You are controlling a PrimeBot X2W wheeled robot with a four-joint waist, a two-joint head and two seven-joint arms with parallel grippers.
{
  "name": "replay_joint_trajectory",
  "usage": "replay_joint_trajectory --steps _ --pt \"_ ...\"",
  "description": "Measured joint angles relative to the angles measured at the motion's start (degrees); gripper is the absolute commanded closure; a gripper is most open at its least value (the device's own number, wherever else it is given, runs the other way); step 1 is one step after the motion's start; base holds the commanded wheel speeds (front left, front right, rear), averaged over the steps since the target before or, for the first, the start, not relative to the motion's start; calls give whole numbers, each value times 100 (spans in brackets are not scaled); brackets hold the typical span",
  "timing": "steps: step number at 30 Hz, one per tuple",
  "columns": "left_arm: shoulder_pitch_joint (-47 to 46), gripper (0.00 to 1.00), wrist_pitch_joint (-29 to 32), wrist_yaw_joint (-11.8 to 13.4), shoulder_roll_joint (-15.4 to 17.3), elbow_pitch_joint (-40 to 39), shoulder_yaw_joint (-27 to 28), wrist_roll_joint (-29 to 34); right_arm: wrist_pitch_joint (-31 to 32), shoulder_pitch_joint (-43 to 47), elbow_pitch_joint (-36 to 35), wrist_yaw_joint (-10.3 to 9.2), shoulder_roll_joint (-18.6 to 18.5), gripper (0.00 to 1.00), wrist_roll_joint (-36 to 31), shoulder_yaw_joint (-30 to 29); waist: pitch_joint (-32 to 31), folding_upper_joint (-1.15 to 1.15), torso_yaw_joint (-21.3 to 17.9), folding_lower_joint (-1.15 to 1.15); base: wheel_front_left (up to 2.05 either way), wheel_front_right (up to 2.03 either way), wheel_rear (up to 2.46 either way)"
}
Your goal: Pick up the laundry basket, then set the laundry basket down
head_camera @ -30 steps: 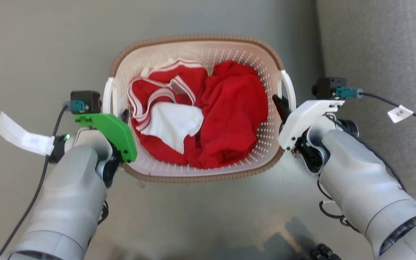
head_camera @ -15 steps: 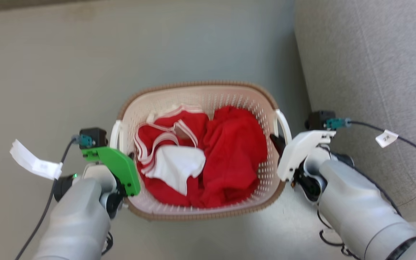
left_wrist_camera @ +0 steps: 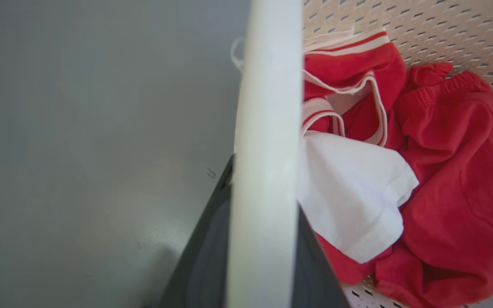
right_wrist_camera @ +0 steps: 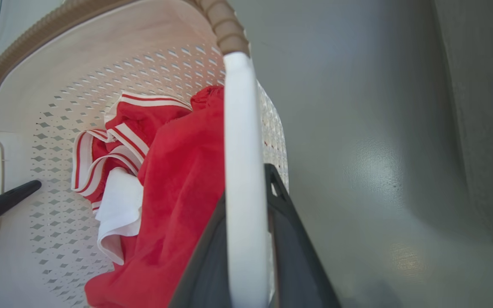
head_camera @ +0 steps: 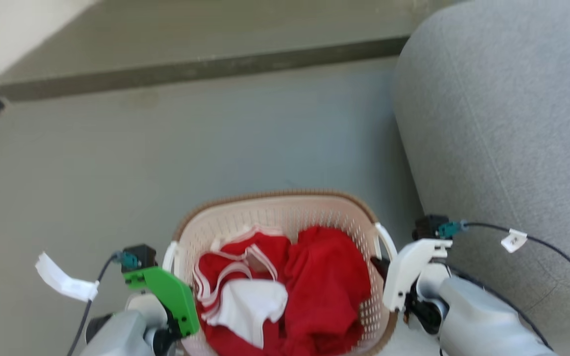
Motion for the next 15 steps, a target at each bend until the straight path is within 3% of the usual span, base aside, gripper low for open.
replay_joint_trajectory --steps 15 --pt "232 100 149 1 12 -54 -134 -164 193 180 12 -2 -18 100 152 108 -730 0 -18 0 0 0 0"
